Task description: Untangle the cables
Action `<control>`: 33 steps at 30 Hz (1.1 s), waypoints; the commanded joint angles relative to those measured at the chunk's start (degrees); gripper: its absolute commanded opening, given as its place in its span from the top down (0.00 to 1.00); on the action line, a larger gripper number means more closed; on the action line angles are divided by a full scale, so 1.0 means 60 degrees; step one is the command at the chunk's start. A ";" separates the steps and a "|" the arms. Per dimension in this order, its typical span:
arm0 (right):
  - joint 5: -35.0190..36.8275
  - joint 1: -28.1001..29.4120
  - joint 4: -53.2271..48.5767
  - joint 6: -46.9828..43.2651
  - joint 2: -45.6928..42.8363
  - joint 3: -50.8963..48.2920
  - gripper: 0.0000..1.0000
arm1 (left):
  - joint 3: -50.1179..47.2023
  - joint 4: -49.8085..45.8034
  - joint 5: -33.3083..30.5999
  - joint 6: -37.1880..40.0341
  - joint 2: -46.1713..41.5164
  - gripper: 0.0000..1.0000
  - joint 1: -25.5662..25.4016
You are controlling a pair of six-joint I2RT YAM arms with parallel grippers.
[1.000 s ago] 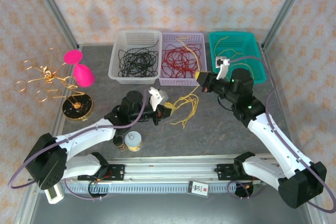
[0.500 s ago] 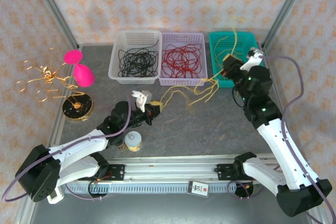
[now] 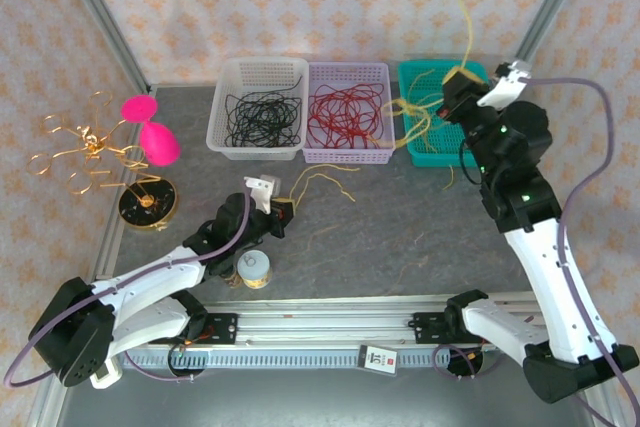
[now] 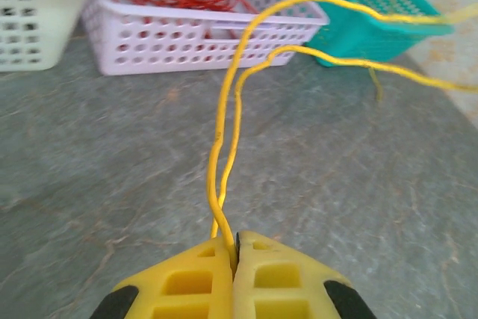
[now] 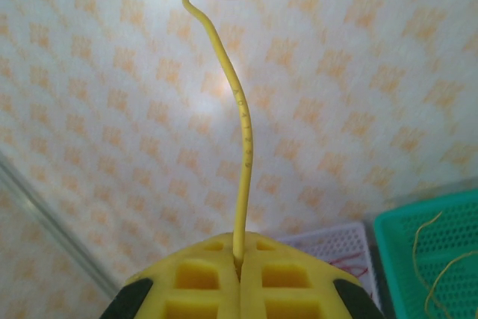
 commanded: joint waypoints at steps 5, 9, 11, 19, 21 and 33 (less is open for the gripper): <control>0.1102 -0.0079 -0.0609 -0.1024 -0.0290 0.1406 1.00 | -0.0762 -0.0027 -0.0751 -0.1066 0.0023 1.00 0.0352; -0.0066 -0.0079 -0.1317 -0.0521 -0.0026 0.1813 1.00 | -0.0846 0.0652 0.0408 -0.0855 0.0040 1.00 0.0341; -0.0806 -0.0079 -0.1920 -0.0157 0.0097 0.1556 1.00 | -0.0806 0.0554 0.0473 -0.0701 -0.0309 1.00 0.0341; -0.3241 -0.0026 -0.2141 0.0724 -0.0581 -0.3269 1.00 | 0.0032 -0.0779 0.0779 0.0258 -0.2365 1.00 0.0341; -0.3969 0.0143 -0.1134 0.1071 -0.0807 -0.4658 1.00 | 0.0443 -0.1132 0.1057 0.0386 -0.2541 1.00 0.0352; -0.3255 0.1172 0.1367 0.1153 0.0472 -0.6943 0.56 | 0.1620 -0.1139 0.2949 0.1081 -0.2298 1.00 0.0341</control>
